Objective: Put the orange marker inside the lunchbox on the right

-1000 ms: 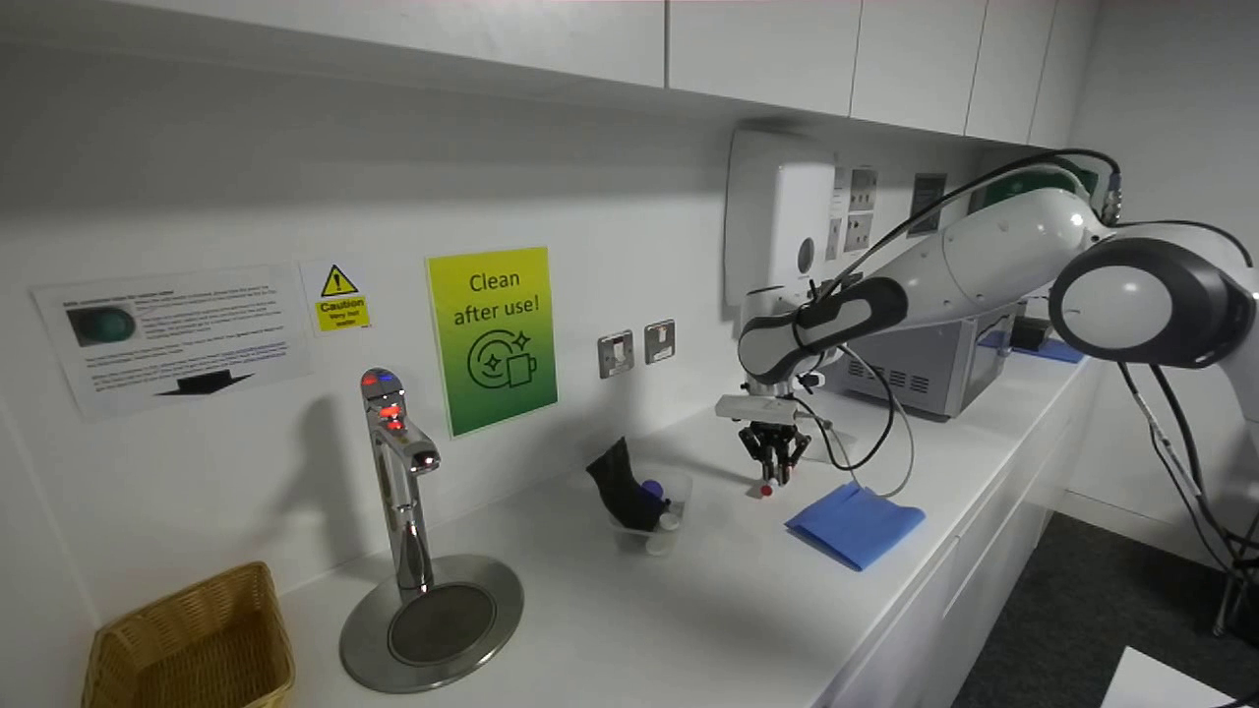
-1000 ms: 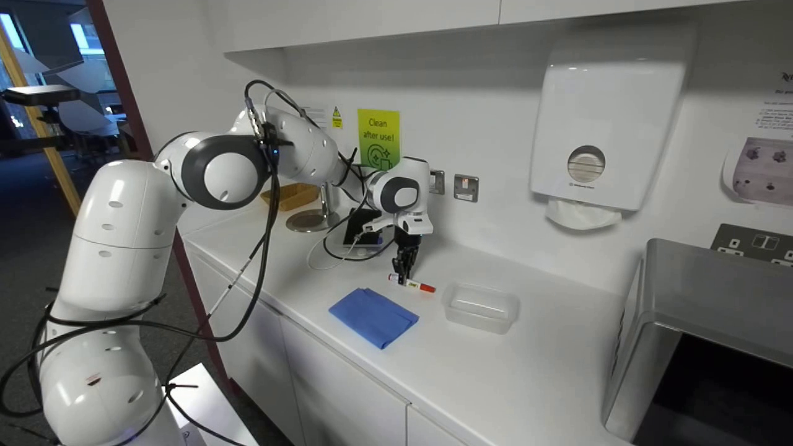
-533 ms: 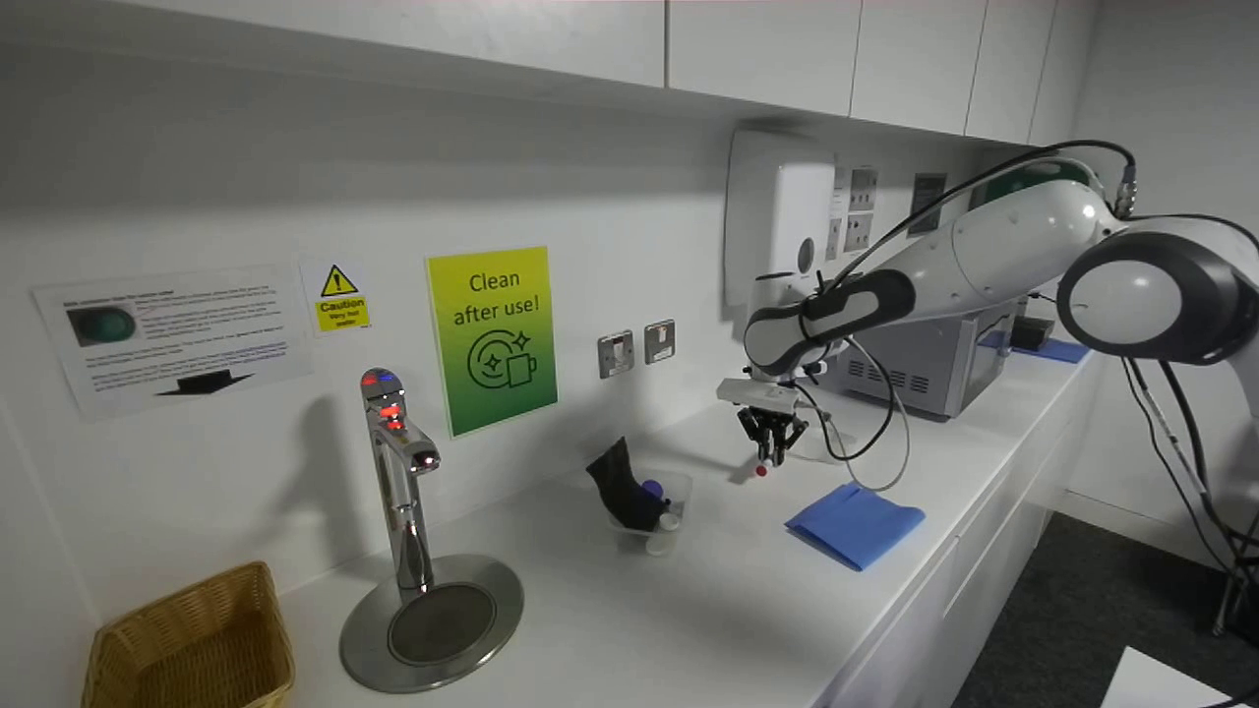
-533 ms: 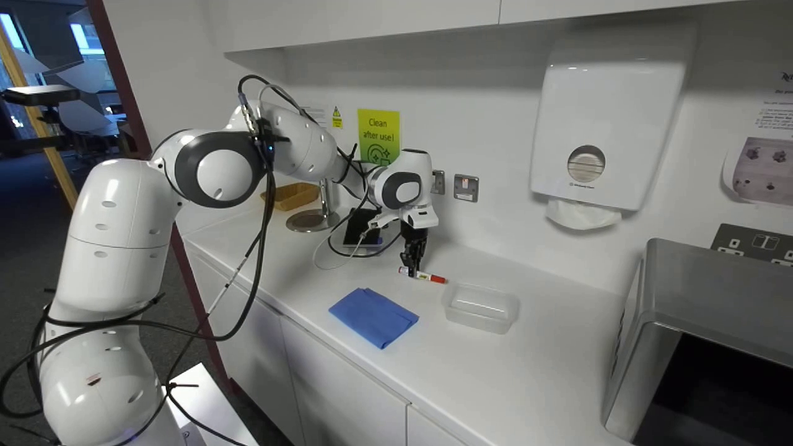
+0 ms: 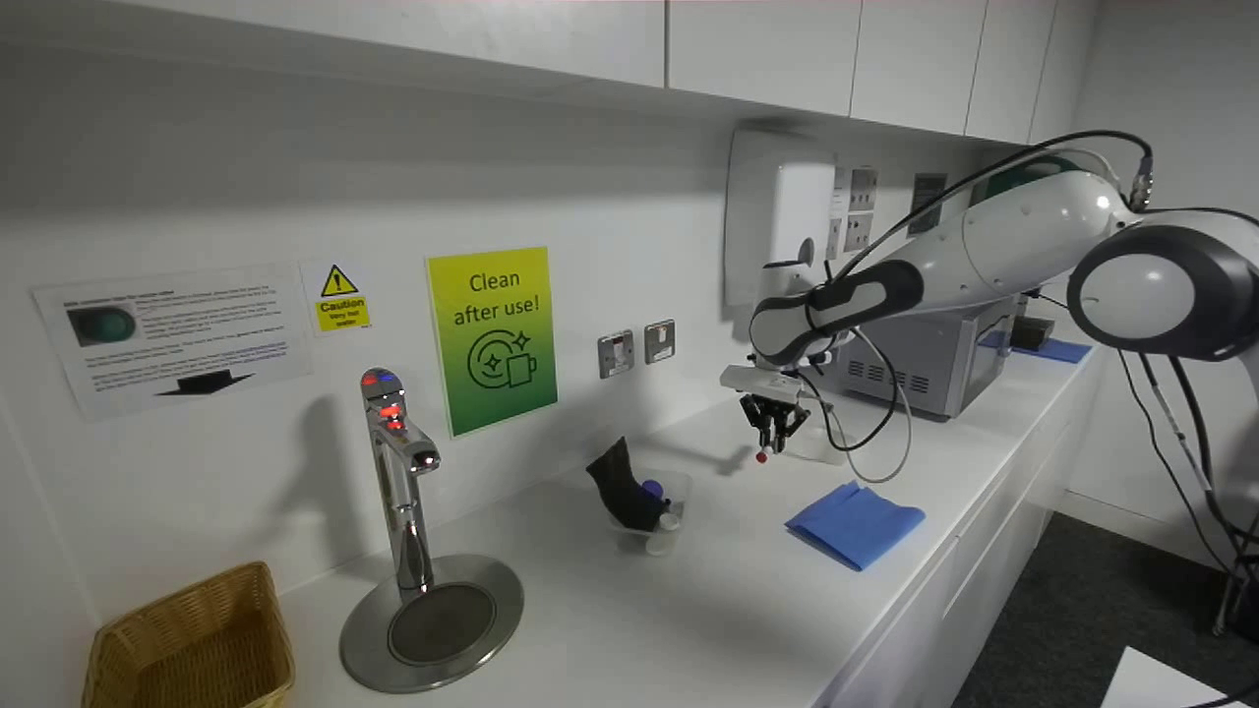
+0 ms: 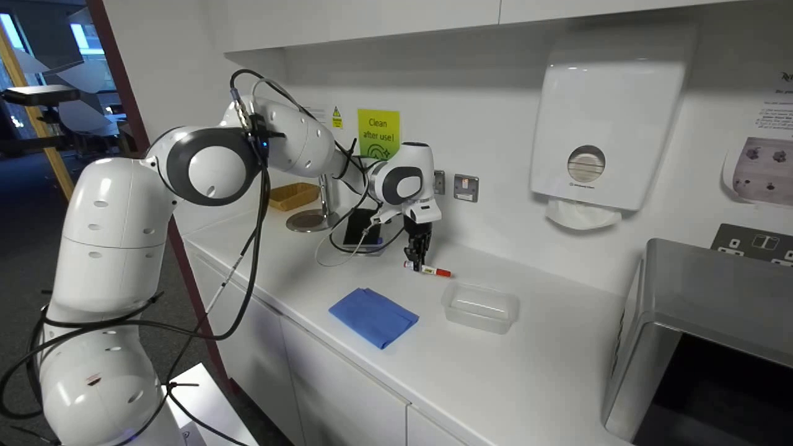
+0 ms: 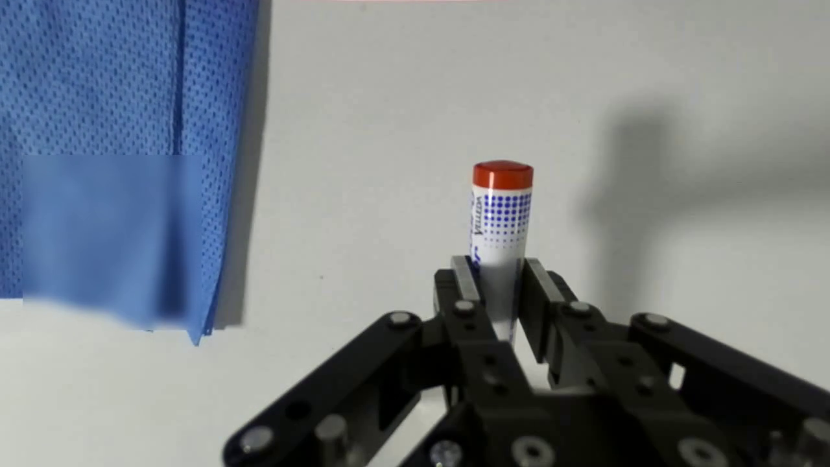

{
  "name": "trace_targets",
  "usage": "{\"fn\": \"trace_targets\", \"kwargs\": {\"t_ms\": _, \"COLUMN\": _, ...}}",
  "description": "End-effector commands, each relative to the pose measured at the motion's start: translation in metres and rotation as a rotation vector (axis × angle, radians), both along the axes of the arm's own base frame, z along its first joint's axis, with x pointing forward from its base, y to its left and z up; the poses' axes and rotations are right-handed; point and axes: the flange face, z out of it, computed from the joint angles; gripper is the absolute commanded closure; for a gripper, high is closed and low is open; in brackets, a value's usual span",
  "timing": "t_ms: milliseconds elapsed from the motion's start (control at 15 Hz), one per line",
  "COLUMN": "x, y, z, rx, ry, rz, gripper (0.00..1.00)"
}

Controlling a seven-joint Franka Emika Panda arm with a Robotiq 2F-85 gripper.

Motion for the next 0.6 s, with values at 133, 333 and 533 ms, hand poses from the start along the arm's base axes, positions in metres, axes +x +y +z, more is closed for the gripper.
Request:
{"fn": "trace_targets", "kwargs": {"t_ms": 133, "x": -0.017, "y": -0.018, "z": 0.029, "rx": -0.008, "ry": -0.061, "rz": -0.041, "gripper": 0.94}}
{"fn": "trace_targets", "kwargs": {"t_ms": 333, "x": -0.021, "y": -0.028, "z": 0.034, "rx": -0.01, "ry": -0.067, "rz": -0.061, "gripper": 0.94}}
{"fn": "trace_targets", "kwargs": {"t_ms": 533, "x": -0.025, "y": -0.043, "z": 0.034, "rx": 0.015, "ry": -0.049, "rz": -0.053, "gripper": 0.94}}
